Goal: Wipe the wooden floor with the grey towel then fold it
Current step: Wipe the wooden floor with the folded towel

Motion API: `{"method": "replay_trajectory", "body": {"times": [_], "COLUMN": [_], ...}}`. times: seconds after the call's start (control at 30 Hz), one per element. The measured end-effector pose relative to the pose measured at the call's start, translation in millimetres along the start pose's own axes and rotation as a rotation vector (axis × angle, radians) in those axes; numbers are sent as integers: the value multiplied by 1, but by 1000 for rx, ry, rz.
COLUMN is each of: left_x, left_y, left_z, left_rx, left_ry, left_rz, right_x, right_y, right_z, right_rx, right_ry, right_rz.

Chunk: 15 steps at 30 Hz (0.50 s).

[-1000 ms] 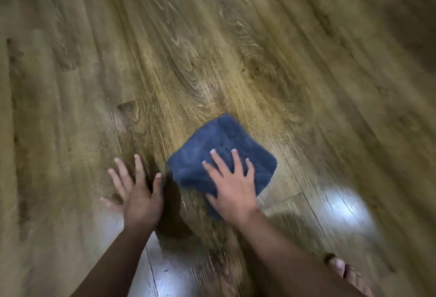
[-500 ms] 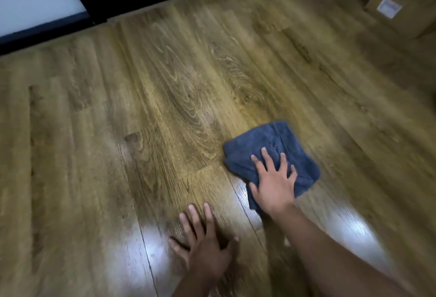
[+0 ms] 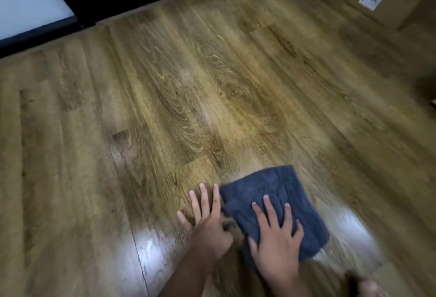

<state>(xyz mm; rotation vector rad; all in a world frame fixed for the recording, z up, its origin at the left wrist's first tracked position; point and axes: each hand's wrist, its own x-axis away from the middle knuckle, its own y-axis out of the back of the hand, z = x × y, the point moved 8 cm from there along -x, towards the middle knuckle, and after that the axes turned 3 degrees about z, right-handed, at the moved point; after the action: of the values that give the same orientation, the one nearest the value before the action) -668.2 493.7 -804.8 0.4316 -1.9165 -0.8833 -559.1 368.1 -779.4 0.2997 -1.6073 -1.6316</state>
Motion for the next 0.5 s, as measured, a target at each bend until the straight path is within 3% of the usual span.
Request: {"method": "replay_trajectory", "body": {"times": [0.1, 0.27, 0.4, 0.47, 0.5], "left_x": [3, 53, 67, 64, 62], "left_y": [21, 45, 31, 32, 36], "left_z": [47, 212, 256, 254, 254], "left_rx": [46, 418, 580, 707, 861], "left_ry": [86, 661, 586, 583, 595], "left_rz": [-86, -175, -29, -69, -169], "right_x": [-37, -98, -104, -97, -90], "right_y": [16, 39, 31, 22, 16], "right_z": [-22, -36, 0, 29, 49], "right_rx": [56, -98, -115, -95, -69], "right_ry": [-98, -237, -290, -239, -190], "right_rz": [-17, -44, -44, -53, -54]}}
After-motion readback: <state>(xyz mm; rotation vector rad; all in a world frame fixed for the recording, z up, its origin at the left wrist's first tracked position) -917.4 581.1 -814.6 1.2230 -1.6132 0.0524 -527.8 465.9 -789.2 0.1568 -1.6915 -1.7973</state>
